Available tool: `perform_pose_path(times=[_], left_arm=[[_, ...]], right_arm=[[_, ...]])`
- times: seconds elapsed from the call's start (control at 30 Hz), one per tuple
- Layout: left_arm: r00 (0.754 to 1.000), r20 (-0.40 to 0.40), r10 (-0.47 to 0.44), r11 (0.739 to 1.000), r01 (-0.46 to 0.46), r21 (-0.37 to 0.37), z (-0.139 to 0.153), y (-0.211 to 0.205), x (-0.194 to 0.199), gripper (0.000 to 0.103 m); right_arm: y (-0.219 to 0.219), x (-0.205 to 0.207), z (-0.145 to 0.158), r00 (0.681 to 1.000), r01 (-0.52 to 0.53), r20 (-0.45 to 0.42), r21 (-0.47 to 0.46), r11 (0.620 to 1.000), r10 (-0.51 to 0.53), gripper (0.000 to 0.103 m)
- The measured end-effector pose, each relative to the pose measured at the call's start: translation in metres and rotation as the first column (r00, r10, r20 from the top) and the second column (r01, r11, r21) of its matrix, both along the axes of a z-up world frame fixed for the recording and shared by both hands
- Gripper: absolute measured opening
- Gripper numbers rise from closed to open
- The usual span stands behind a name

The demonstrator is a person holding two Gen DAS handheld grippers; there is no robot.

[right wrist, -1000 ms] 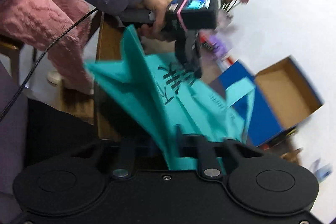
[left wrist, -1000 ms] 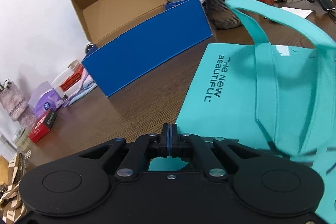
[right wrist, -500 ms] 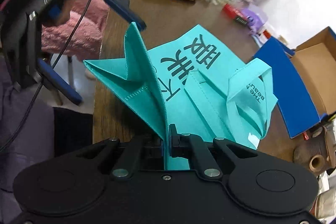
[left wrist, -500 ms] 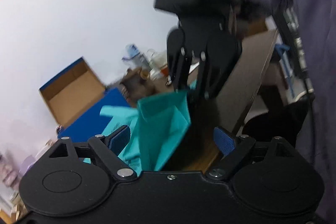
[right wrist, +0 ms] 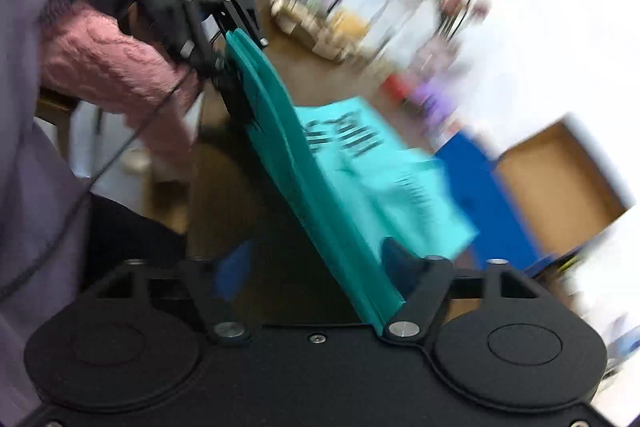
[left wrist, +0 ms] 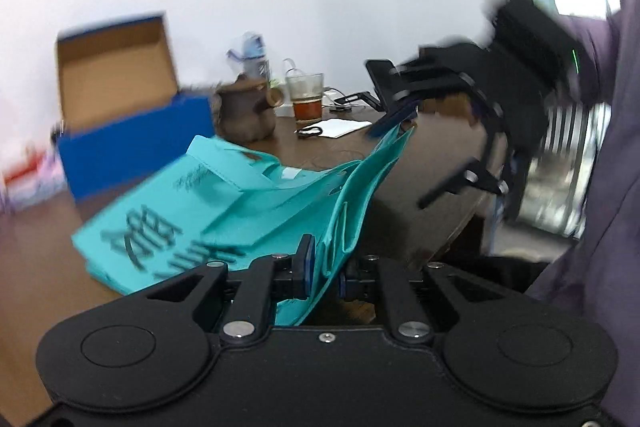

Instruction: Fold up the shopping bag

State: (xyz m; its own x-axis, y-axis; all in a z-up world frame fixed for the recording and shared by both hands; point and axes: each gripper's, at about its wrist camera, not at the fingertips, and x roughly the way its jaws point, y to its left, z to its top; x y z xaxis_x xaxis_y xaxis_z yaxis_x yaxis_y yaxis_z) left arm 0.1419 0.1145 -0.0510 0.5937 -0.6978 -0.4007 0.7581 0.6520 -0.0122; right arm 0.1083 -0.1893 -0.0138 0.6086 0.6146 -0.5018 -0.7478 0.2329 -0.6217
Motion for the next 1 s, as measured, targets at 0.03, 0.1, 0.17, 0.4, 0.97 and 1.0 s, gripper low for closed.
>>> perform_pose_path(times=[0.03, 0.1, 0.17, 0.4, 0.97, 1.0], left_arm=[[1.000, -0.017, -0.013, 1.000, 0.013, -0.012, 0.001, 0.004, 0.003, 0.012], [0.999, -0.028, -0.043, 0.999, 0.042, -0.019, 0.004, 0.007, 0.005, 0.011], [0.996, -0.038, -0.083, 0.995, 0.081, -0.050, 0.010, 0.011, 0.008, 0.011], [0.992, -0.075, -0.101, 0.990, 0.092, -0.108, 0.018, 0.033, 0.009, 0.011], [0.941, -0.303, -0.148, 0.973, 0.083, -0.215, 0.011, 0.049, 0.031, 0.012], [0.939, -0.308, -0.151, 0.972, 0.084, -0.221, 0.011, 0.047, 0.033, 0.012]], right_arm=[[-0.007, -0.001, -0.004, 1.000, 0.001, 0.018, 0.005, 1.000, -0.001, 0.077], [-0.022, 0.004, -0.009, 1.000, 0.001, 0.021, 0.024, 1.000, -0.001, 0.077], [-0.027, 0.017, -0.008, 1.000, -0.005, 0.003, 0.055, 0.998, 0.005, 0.077], [-0.040, 0.065, -0.010, 0.981, -0.047, -0.182, 0.131, 0.990, 0.071, 0.063], [-0.061, 0.115, 0.007, 0.749, 0.109, -0.646, 0.342, 0.933, 0.149, 0.022], [-0.063, 0.120, 0.008, 0.719, 0.128, -0.675, 0.359, 0.925, 0.163, 0.020]])
